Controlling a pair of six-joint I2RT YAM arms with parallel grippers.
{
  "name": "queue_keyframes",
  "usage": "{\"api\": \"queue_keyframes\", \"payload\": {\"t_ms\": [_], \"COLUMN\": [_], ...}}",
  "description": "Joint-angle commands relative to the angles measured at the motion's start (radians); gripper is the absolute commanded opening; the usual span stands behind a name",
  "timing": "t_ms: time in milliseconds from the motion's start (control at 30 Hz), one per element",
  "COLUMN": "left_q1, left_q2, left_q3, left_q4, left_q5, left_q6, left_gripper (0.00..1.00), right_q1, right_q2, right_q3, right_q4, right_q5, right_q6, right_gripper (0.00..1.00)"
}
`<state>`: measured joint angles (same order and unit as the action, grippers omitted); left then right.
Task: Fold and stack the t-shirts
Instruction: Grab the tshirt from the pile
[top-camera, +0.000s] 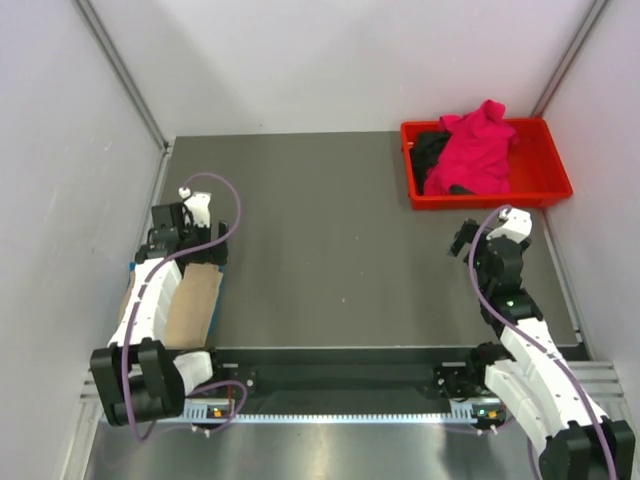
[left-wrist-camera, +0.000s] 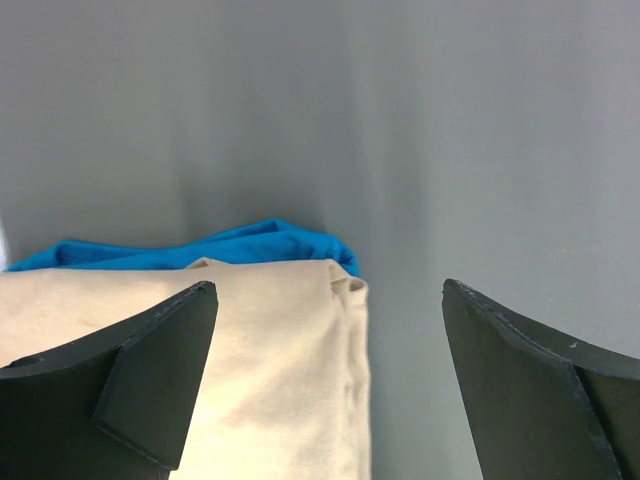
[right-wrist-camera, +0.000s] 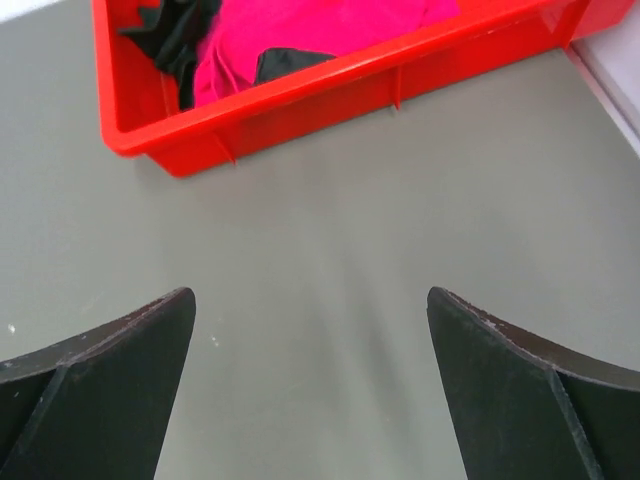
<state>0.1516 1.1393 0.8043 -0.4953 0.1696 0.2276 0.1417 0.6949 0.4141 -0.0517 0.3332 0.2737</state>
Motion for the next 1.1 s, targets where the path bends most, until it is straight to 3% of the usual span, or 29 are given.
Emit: {"api": "queue_keyframes", "payload": {"t_ms": [0,100,133,233,333,367,433,500,533,633,900,1067], "left_q1": [0.006,0.008,0.009,0.003,-0.079,-0.111,-0.2,-0.233,-0.248,-0.251,-0.253,-0.253], "left_q2": [0.002,-0.007,-0.004,0.045,0.126,0.172,0.21,0.24,0.247,0.267,0.318,0.361], "left_q3": [0.093,0.147,0.16,0.194,0.283,0.308,0.366,0.386,0.4,0.421,0.438,0.441], "left_q4": [-0.037,-0.055,-0.06,-0.058,-0.042,-0.049,-0.06,-0.039,-0.004,0.046,0.017,-0.006], "left_q5": [0.065,0.145,0.275,0.483,0.377,0.234,0.138,0.075,0.064,0.028,-0.019,-0.007], "left_q6": [-0.08,-0.077,-0.05,0.056,0.021,0.029,0.041,0.036,0.015,-0.023,-0.03,-0.025], "left_gripper": [0.99,0.99,0.99,0.99,0.99,0.99,0.99,0.99,0.99,0.99,0.99,0.99], "right_q1": [-0.01,-0.01,-0.01,-0.01,-0.01,-0.01,-0.01,-0.011,-0.017,-0.04,-0.208,-0.228], "right_q2": [-0.038,-0.07,-0.077,-0.064,-0.005,0.058,0.156,0.343,0.468,0.638,1.181,1.428], "right_q3": [-0.026,-0.05,-0.063,-0.106,-0.08,-0.052,0.14,0.393,0.472,0.72,1.269,1.456], "right_q4": [0.131,0.26,0.309,0.504,0.633,0.644,0.482,0.248,0.189,0.063,-0.21,-0.24], "right_q5": [0.021,-0.098,-0.115,-0.177,-0.265,-0.328,-0.291,-0.125,-0.049,-0.016,-0.161,-0.18], "right_q6": [0.08,0.093,0.101,0.124,0.093,0.049,-0.022,-0.076,-0.114,-0.149,-0.042,-0.07], "right_gripper": [1.0,1.0,1.0,1.0,1.0,1.0,1.0,1.0,1.0,0.98,0.89,0.84]}}
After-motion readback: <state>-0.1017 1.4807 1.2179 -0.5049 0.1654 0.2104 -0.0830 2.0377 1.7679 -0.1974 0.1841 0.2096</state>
